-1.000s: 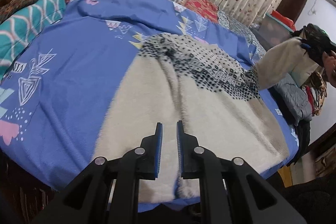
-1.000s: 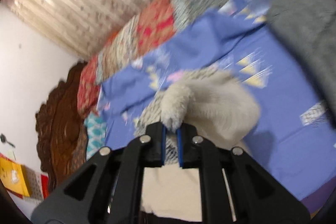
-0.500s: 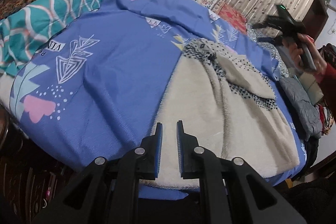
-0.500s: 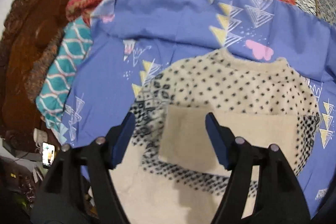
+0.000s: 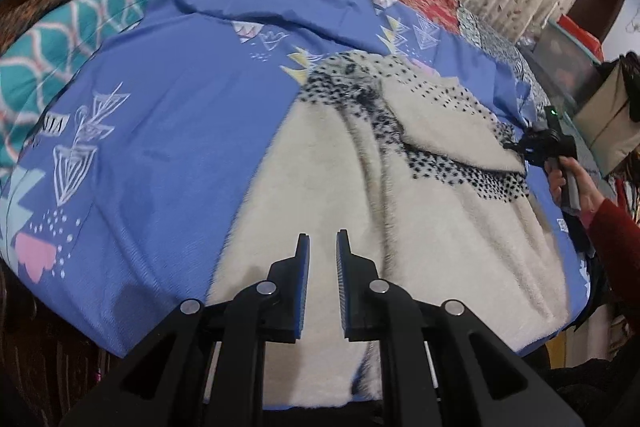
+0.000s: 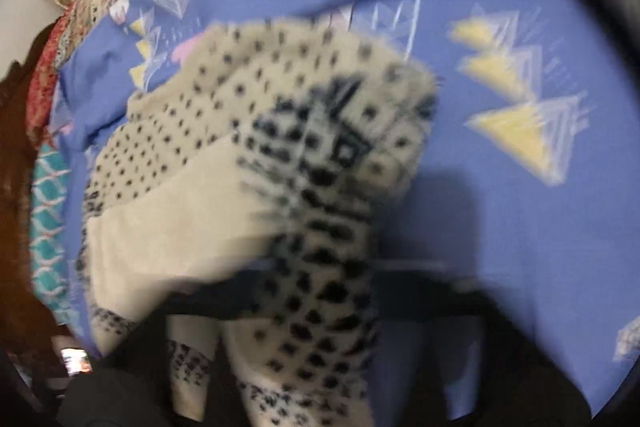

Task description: Fold large clothes

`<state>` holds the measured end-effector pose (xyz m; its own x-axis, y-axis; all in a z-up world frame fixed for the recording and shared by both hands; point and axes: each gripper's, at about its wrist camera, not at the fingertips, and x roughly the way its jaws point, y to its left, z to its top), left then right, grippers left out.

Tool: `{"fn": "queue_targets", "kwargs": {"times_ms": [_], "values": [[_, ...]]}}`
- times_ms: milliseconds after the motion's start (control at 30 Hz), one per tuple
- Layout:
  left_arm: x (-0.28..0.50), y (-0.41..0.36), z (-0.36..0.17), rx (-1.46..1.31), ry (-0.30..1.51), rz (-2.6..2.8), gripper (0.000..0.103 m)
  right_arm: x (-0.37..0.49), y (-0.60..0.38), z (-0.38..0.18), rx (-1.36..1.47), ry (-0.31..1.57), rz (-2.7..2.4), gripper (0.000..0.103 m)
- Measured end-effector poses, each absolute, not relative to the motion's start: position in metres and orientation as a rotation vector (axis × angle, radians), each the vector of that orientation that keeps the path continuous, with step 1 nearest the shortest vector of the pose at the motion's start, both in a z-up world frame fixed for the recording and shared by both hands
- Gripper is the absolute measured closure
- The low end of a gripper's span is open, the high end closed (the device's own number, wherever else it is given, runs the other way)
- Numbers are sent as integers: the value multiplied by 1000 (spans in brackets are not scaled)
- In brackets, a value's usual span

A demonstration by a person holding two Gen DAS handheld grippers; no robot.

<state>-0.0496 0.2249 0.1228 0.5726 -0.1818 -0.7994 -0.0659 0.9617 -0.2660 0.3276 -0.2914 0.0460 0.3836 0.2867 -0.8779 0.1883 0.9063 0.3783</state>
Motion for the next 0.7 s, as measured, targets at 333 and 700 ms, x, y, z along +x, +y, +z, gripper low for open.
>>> {"fn": "queue_targets", "kwargs": {"times_ms": [333, 700], "values": [[-42, 223, 120, -273, 986, -66, 66, 307, -265, 118, -71, 880, -215, 25], [-46, 228, 111, -282, 972, -78, 66, 311, -63, 43, -221, 1178, 329, 68]]}}
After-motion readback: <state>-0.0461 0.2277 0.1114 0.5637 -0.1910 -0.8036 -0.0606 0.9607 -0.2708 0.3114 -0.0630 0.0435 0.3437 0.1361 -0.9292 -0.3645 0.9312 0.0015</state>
